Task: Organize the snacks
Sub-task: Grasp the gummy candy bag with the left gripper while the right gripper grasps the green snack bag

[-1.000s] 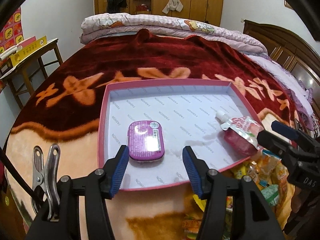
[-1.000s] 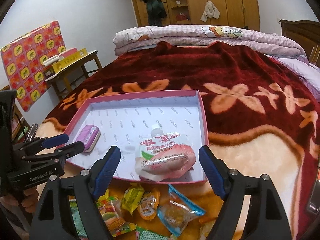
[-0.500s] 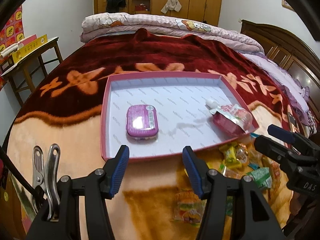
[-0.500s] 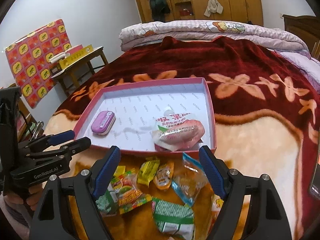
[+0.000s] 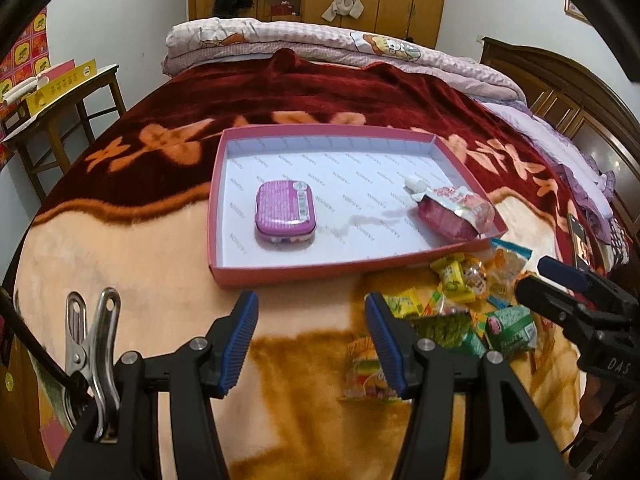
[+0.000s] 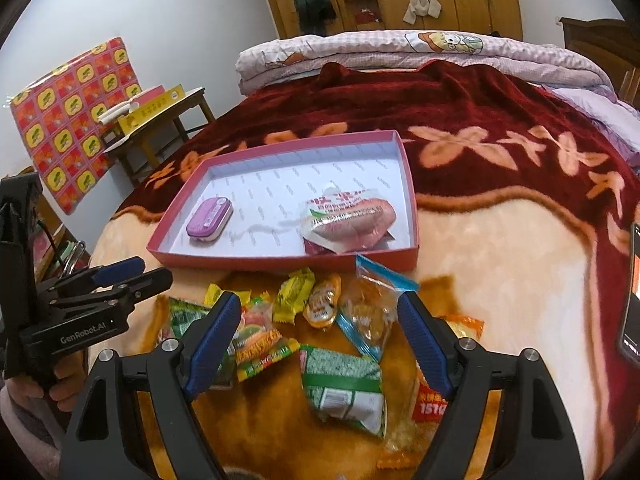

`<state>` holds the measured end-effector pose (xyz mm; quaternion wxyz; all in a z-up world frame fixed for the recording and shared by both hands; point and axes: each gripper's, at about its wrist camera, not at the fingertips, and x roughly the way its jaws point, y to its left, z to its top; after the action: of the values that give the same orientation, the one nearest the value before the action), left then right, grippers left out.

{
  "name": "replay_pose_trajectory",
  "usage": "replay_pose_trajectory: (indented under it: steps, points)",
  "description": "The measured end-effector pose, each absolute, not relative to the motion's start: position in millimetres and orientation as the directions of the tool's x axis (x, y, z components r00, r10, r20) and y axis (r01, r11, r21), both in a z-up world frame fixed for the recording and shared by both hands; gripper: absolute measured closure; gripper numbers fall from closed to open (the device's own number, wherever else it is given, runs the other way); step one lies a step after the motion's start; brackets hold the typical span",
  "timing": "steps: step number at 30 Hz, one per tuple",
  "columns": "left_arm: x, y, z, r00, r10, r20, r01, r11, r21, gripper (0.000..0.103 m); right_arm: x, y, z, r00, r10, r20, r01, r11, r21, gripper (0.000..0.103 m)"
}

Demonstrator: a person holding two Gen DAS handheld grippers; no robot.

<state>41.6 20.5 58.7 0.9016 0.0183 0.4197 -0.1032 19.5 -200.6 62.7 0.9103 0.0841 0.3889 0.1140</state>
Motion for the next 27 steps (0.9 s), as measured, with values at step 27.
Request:
replay_pose_trajectory:
  steps: [27]
  points:
    - [19, -3, 45, 0.578, -0.217, -0.787, 0.266, 0.961, -0.070, 0.044, -11, -210, 58, 0.648, 0.289, -0.704, -0.148, 0.955, 0.255, 0.021]
